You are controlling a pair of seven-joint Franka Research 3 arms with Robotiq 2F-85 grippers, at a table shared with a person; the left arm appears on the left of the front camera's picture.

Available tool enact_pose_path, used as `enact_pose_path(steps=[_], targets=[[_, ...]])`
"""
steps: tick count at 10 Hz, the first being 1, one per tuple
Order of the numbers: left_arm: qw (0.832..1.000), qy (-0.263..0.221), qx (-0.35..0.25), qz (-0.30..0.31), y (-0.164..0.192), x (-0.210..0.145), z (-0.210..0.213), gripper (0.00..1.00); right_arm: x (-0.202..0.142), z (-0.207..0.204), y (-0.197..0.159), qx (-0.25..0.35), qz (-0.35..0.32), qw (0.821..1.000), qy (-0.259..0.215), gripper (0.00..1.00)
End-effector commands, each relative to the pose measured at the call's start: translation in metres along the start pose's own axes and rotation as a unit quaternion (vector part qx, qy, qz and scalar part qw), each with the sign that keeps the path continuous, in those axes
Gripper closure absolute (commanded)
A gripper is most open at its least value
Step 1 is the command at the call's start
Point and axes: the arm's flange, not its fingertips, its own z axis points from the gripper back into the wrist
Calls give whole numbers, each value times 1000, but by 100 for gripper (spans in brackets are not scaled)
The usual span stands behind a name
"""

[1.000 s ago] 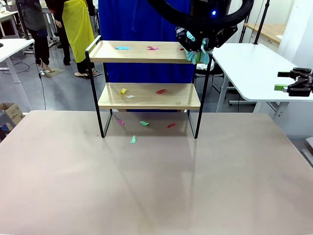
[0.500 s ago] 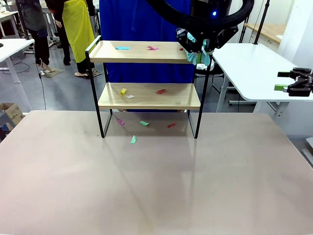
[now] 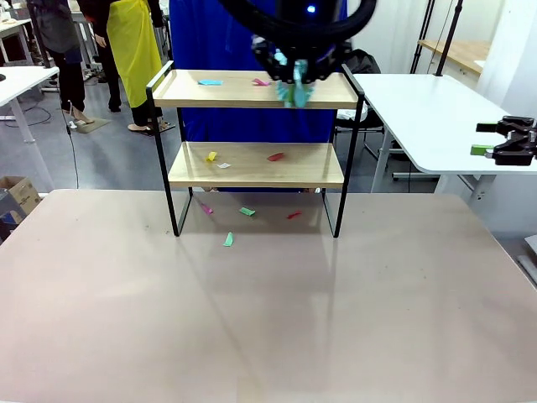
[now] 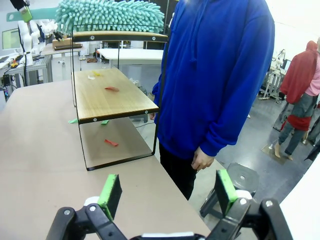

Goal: Clean the shelf.
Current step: Clean the specific section of the Shelf indicated by the human with the Duster.

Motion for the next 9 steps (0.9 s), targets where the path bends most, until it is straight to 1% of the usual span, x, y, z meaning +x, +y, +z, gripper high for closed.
enact_pose_path(steps=[1,3,5,6,7,8,9], targets=[[998,24,45,-27,34,-12,-4,87,2,-1,1,0,2,1000,-1,0],[995,29,84,-47,66,-20,-13,87,2,-1,1,0,2,1000,-1,0],[990,28,121,-63,109,-31,-16,87,2,-1,1,0,2,1000,-1,0],[984,26,159,-71,131,-36,-12,87,2,-1,1,0,2,1000,-1,0],[980,24,184,-77,152,-39,-6,87,2,-1,1,0,2,1000,-1,0],[974,9,211,-76,169,-37,-3,87,2,-1,1,0,2,1000,-1,0],[961,-7,261,-92,179,-36,0,87,2,-1,1,0,2,1000,-1,0]])
